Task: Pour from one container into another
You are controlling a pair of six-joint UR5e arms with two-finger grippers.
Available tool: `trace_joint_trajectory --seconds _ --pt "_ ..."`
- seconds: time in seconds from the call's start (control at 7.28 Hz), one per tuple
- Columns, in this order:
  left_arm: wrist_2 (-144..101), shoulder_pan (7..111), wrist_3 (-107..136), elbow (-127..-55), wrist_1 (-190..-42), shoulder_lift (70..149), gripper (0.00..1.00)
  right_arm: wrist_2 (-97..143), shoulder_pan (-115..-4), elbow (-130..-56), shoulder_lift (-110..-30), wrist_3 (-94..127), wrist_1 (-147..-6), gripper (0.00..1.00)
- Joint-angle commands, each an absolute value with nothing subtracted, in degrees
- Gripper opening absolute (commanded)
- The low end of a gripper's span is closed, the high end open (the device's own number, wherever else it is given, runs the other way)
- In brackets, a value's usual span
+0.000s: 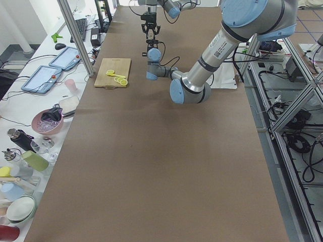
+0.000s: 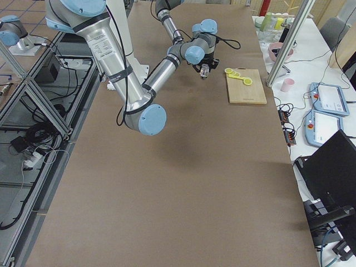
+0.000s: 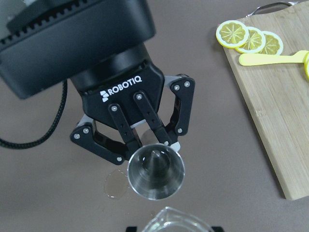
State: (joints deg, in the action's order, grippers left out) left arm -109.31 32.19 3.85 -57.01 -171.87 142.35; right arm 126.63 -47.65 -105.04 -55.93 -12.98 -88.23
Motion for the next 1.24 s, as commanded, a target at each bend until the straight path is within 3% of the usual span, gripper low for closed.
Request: trace_joint_trajectory --seconds 0.0,1.1 --pt "-108.99 32.08 4.39 -56.69 -171.91 142.73 0.0 126.56 -47.37 -105.12 -53.36 -14.66 -94.54 0.0" --pt "-108.9 32.17 4.48 -56.69 -172.0 142.82 0.0 123.14 -46.06 -100.99 -45.71 -20.91 -108.88 0.0"
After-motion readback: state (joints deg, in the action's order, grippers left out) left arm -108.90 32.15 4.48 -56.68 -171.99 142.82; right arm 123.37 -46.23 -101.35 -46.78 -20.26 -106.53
